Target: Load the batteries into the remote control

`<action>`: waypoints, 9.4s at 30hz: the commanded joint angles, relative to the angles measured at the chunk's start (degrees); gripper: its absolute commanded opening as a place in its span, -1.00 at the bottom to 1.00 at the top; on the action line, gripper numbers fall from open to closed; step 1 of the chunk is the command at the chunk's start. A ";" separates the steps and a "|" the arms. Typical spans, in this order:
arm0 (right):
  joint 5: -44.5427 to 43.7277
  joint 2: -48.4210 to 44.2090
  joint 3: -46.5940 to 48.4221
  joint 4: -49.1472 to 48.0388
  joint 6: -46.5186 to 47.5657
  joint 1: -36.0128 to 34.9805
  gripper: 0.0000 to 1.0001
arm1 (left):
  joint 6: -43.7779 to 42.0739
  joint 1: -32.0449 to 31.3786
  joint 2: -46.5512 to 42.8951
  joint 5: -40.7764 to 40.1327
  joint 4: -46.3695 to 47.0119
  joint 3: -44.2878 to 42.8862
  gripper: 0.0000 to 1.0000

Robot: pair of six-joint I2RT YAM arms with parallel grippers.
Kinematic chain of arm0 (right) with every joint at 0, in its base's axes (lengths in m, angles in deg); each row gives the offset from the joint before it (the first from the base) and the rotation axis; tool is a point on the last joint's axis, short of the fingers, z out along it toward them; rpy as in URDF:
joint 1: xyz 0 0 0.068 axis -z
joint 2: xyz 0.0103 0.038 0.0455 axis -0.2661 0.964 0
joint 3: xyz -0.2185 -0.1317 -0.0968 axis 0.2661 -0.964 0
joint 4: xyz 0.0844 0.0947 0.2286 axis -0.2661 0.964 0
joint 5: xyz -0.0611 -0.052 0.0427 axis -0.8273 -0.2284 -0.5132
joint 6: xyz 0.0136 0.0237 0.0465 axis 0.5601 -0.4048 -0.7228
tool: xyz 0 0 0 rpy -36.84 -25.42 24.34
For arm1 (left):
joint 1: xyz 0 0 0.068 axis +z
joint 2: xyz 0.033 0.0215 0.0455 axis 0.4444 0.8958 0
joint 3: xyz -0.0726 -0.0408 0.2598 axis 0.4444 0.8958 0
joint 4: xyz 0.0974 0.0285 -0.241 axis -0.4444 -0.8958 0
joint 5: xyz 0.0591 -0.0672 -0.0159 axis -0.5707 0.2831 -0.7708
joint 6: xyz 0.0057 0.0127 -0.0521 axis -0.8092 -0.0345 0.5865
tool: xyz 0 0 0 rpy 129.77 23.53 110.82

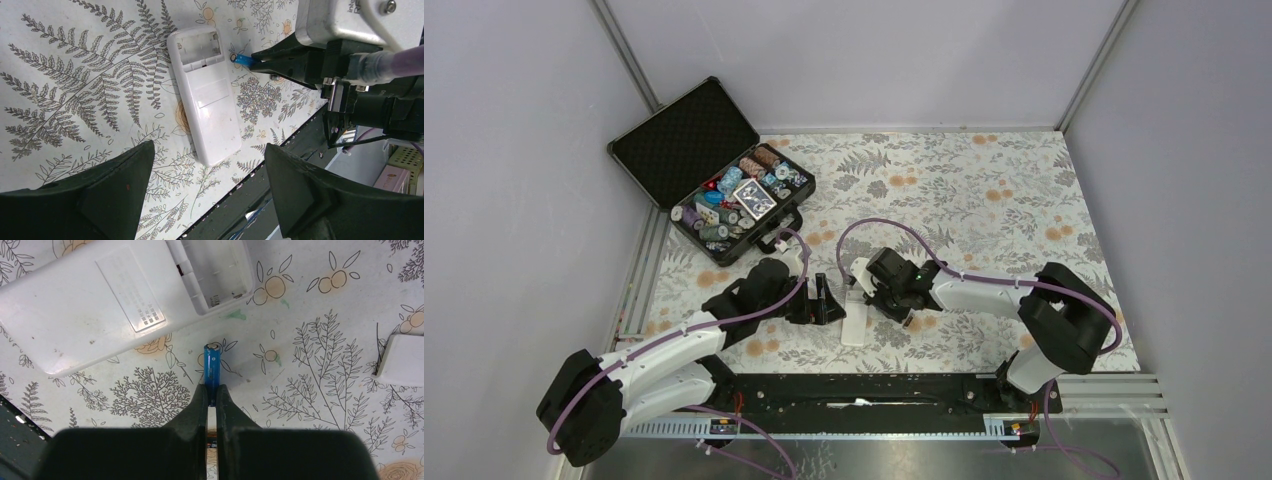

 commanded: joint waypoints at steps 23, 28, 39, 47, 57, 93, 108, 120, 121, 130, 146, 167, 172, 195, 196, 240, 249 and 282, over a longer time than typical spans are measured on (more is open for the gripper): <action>0.62 3.80 17.60 10.95 9.35 -0.27 -1.00 | 2.16 3.21 3.17 -1.72 10.15 4.40 0.68; 1.32 7.22 20.57 13.34 10.11 -0.36 -1.00 | 3.51 4.22 3.37 -1.81 11.57 6.08 0.66; 2.30 12.55 24.74 16.19 10.40 -0.81 -1.00 | 5.48 7.59 -0.12 -2.77 11.61 9.49 0.68; 2.99 15.60 27.88 18.68 10.31 -1.24 -1.00 | 6.06 9.77 -5.11 -4.00 9.01 10.90 0.74; 1.94 17.97 30.62 21.45 10.64 -1.91 -1.00 | 5.87 10.41 -5.74 -3.16 8.82 11.01 0.76; -1.81 21.57 35.13 24.39 9.77 -2.95 -1.00 | 5.43 11.76 -5.92 -1.67 9.73 11.89 0.79; -2.46 22.75 36.41 25.64 9.22 -3.35 -1.00 | 5.42 12.12 -5.79 -1.33 9.89 11.81 0.79; -4.04 24.09 37.89 25.65 8.38 -3.44 -0.88 | 5.27 12.29 -5.79 -1.10 10.00 11.98 0.80; -4.04 24.13 37.83 25.62 8.38 -3.46 -0.90 | 5.26 12.29 -5.79 -1.05 9.96 11.98 0.80; -4.37 23.15 37.97 26.60 8.38 -3.61 -1.00 | 5.17 12.51 -5.50 -0.78 10.26 12.07 0.80; -4.95 23.45 37.85 27.76 7.77 -4.01 -1.00 | 5.26 12.65 -5.60 -0.63 10.19 11.88 0.80; -5.96 25.05 39.38 27.72 6.89 -3.96 -0.88 | 5.21 12.81 -5.60 -0.62 10.20 12.15 0.82; -6.30 25.05 39.50 27.71 6.58 -3.94 -0.81 | 5.26 12.82 -5.63 -0.54 10.23 12.18 0.82; -6.85 26.04 41.07 27.66 5.66 -3.96 -0.55 | 5.26 12.91 -5.53 -0.13 10.26 12.33 0.84; -6.79 26.02 41.06 27.63 5.66 -3.96 -0.55 | 5.26 12.91 -5.52 -0.16 10.30 12.33 0.84; -10.74 3.41 21.56 11.60 -7.02 -3.87 -0.36 | 6.15 12.69 10.98 8.23 22.23 9.25 0.71; -15.59 -7.89 6.96 -1.73 -15.96 -3.88 -0.20 | 8.17 10.08 20.75 10.24 28.53 6.54 0.55; -10.96 -4.66 3.05 -12.33 -38.16 -0.08 -0.48 | 10.02 9.92 34.89 10.94 34.04 -4.45 -0.31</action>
